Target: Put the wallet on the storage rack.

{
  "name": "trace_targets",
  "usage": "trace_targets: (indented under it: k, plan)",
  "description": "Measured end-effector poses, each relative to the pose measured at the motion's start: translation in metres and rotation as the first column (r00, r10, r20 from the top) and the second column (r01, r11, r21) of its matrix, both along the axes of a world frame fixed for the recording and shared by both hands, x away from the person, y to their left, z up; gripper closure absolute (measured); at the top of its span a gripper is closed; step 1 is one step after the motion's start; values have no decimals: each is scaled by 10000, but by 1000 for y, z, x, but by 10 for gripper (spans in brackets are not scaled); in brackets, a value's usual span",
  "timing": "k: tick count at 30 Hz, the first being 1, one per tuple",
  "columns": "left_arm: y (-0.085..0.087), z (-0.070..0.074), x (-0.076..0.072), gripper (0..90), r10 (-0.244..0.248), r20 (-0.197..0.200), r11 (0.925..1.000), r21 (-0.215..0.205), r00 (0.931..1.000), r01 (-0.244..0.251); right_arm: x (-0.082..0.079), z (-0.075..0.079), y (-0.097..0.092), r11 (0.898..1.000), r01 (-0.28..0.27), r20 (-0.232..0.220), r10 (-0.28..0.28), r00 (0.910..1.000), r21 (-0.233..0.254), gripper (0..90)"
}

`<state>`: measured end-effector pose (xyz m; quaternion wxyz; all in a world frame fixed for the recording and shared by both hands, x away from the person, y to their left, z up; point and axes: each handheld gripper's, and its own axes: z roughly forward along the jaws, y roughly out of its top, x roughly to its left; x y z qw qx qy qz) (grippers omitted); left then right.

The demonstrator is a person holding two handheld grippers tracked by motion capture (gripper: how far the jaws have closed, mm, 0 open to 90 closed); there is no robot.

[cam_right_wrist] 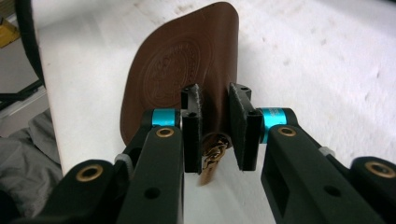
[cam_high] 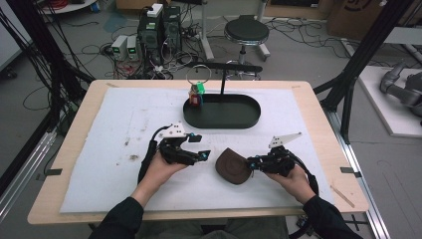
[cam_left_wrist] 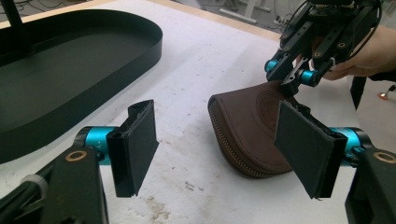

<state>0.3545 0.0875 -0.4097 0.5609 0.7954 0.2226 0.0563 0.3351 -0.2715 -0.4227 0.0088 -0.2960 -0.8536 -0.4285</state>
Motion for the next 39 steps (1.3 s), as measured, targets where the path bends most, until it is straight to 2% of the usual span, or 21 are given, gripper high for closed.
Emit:
trace_targets:
  k: [5, 6, 8, 13, 15, 18, 20, 21, 23, 27, 29, 30, 32, 36, 39]
  plan:
    - [-2, -1, 0, 296, -250, -95, 9996, -121, 9996, 248, -5, 9, 5, 9988, -482, 873, 476, 9950, 51, 797]
    - [-2, -2, 1, 296, -337, -140, 9993, -150, 9993, 334, -6, 11, 6, 9986, -525, 921, 518, 9944, 57, 799]
    - [-4, -4, 1, 296, -516, -301, 9986, -150, 9982, 512, -9, 14, 8, 9973, -734, 1358, 730, 9880, -17, 801]
    - [-9, -9, 4, 296, -794, -594, 9968, 10, 9951, 796, -12, 22, 11, 9960, -884, 1823, 841, 9796, 153, 804]
    - [-12, -12, 6, 296, -907, -773, 9959, -82, 9929, 903, -12, 23, 11, 9953, -962, 1954, 928, 9763, 82, 805]
    - [-16, -16, 10, 296, -1173, -1039, 9931, -219, 9876, 1156, -14, 23, 14, 9921, -1257, 2242, 1238, 9667, -58, 805]
    - [-19, -21, 12, 296, -1370, -1357, 9906, -215, 9812, 1353, -16, 24, 17, 9893, -1442, 2444, 1448, 9588, -203, 805]
    - [-21, -23, 13, 296, -1545, -1539, 9880, -224, 9759, 1529, -17, 25, 18, 9881, -1521, 2516, 1531, 9557, -234, 805]
    - [-23, -25, 13, 296, -1727, -1616, 9847, -39, 9716, 1744, -18, 26, 19, 9860, -1645, 2635, 1654, 9504, -255, 805]
    - [-27, -26, 11, 336, -2183, -1717, 9757, -202, 9606, 2182, -19, 27, 21, 9830, -1817, 2860, 1820, 9408, -279, 805]
    - [-28, -25, 11, 357, -2416, -1820, 9702, -272, 9532, 2407, -20, 27, 21, 9816, -1896, 2946, 1882, 9369, -240, 805]
    - [-29, -26, 11, 382, -2652, -1897, 9641, -378, 9454, 2628, -20, 27, 21, 9806, -1943, 2944, 1929, 9360, -249, 805]
    - [-30, -26, 10, 438, -2809, -1953, 9596, -436, 9397, 2778, -21, 27, 20, 9788, -2033, 2991, 2012, 9328, -244, 805]
    - [-28, -26, 11, 511, -2793, -2006, 9600, -385, 9390, 2773, -21, 27, 20, 9760, -2158, 3049, 2140, 9280, -282, 803]
    - [-26, -24, 10, 553, -2761, -1713, 9608, -218, 9457, 2766, -21, 27, 20, 9749, -2207, 3092, 2190, 9254, -302, 799]
